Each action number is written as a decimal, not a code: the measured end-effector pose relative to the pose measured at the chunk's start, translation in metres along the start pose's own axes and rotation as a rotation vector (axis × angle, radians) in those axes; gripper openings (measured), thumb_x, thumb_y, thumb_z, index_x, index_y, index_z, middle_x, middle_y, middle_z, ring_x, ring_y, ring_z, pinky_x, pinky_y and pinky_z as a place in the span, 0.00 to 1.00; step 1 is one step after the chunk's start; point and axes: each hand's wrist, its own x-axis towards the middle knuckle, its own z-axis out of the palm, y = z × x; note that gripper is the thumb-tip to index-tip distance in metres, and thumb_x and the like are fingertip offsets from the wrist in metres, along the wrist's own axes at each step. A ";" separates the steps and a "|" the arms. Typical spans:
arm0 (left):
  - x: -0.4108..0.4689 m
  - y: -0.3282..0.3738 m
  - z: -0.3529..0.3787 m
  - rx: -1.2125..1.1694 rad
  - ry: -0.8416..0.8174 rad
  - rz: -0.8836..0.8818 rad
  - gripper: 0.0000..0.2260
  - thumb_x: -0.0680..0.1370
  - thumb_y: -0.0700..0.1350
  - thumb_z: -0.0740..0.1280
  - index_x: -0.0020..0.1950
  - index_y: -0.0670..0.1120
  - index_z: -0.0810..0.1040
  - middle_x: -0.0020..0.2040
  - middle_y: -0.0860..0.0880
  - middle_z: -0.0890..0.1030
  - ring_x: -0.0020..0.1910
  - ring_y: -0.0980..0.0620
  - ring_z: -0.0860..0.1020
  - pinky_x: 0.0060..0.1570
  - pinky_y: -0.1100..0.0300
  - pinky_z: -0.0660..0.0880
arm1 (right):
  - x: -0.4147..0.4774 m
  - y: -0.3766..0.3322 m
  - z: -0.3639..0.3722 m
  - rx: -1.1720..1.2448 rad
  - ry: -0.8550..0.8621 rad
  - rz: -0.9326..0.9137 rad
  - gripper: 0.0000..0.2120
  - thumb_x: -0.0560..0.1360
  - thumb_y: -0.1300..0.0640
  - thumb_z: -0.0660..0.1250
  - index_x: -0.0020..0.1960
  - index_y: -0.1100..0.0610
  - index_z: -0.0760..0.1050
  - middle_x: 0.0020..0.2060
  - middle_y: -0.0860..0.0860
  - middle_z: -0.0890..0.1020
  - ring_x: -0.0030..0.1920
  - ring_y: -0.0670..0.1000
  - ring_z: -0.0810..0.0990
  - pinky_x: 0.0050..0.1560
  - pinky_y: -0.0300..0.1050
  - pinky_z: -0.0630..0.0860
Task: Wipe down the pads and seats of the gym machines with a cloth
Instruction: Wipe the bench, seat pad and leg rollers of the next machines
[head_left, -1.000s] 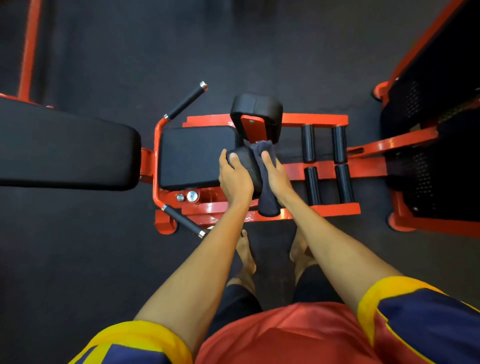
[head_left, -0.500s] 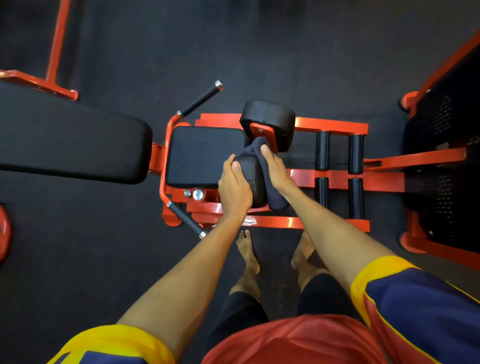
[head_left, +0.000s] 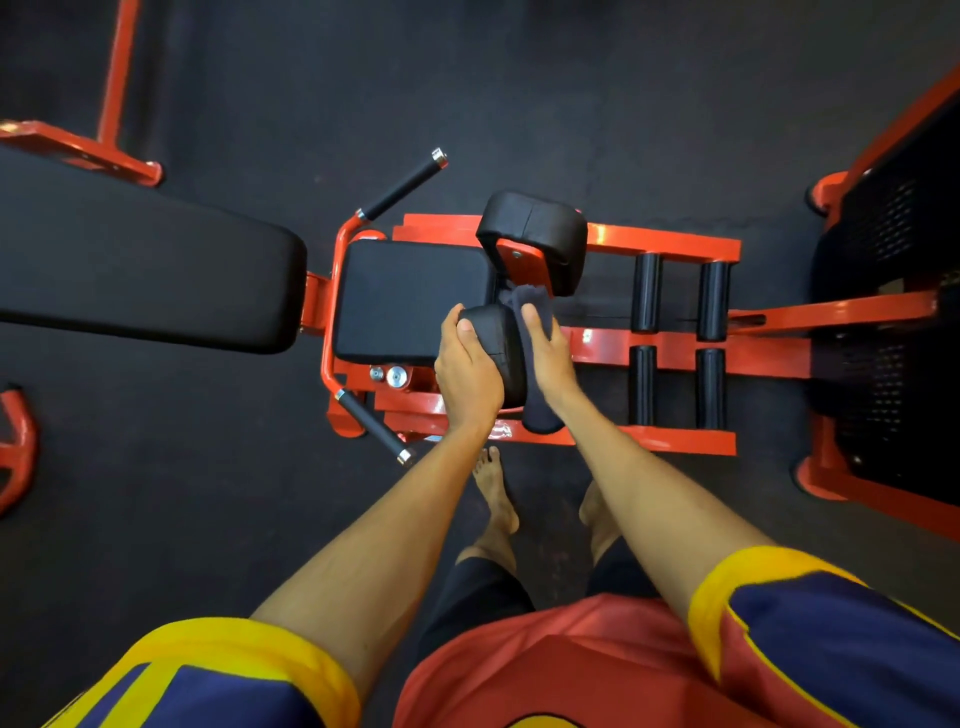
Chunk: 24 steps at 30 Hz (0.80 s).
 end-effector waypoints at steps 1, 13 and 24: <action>-0.004 0.000 0.001 -0.009 0.031 -0.020 0.21 0.87 0.52 0.49 0.76 0.46 0.69 0.69 0.45 0.77 0.68 0.47 0.74 0.69 0.49 0.70 | 0.005 0.004 -0.002 -0.019 -0.020 0.077 0.47 0.69 0.21 0.60 0.73 0.54 0.72 0.68 0.53 0.79 0.71 0.55 0.74 0.74 0.56 0.68; -0.008 0.001 0.012 -0.027 0.122 -0.082 0.20 0.87 0.49 0.50 0.76 0.45 0.69 0.73 0.46 0.74 0.72 0.48 0.70 0.66 0.62 0.63 | -0.008 0.000 -0.003 -0.134 -0.004 -0.080 0.42 0.69 0.22 0.64 0.72 0.49 0.72 0.68 0.46 0.78 0.69 0.47 0.75 0.72 0.53 0.71; -0.005 0.007 -0.006 -0.092 -0.028 -0.142 0.17 0.86 0.48 0.52 0.72 0.46 0.71 0.69 0.46 0.76 0.67 0.47 0.73 0.65 0.56 0.67 | -0.019 -0.017 -0.030 -0.416 0.089 -0.080 0.27 0.81 0.35 0.59 0.75 0.49 0.69 0.69 0.53 0.77 0.69 0.57 0.75 0.66 0.54 0.73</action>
